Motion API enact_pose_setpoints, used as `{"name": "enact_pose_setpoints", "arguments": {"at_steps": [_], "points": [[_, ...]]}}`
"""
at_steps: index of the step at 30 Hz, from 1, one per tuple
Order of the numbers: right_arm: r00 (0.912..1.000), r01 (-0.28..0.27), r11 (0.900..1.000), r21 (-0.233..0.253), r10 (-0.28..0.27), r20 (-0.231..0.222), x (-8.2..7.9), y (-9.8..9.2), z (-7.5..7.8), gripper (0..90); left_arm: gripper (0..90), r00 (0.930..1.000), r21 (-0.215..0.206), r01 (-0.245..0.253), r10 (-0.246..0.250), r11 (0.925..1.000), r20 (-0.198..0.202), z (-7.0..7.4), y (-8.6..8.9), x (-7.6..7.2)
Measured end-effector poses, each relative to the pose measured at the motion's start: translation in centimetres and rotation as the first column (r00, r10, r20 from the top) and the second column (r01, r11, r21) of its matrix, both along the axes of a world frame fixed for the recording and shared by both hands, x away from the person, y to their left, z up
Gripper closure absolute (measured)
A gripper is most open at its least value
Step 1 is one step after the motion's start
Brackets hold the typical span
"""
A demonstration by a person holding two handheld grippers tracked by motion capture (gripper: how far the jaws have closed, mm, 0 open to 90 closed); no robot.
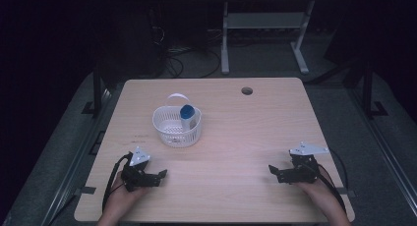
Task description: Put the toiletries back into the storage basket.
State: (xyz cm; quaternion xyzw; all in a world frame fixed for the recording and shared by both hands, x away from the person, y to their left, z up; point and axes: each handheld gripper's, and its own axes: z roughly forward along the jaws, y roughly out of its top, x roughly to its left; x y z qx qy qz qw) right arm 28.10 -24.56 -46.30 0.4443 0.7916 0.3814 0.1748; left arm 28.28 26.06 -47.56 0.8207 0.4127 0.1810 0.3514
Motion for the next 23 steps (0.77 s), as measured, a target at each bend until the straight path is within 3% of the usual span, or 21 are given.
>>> {"name": "enact_pose_setpoints", "arguments": {"at_steps": [15,23], "points": [[0.9985,0.025,0.997,-0.074,-0.028,-0.047,0.4,-0.8,-2.0,2.4,13.2,1.0000,0.000,0.000,0.000,1.0000,0.000,0.0,0.0,0.0],[0.9983,0.025,0.997,-0.074,-0.029,-0.051,0.5,-0.8,-2.0,2.4,13.2,1.0000,0.001,0.000,0.000,1.0000,0.001,0.0,0.0,0.0]]}}
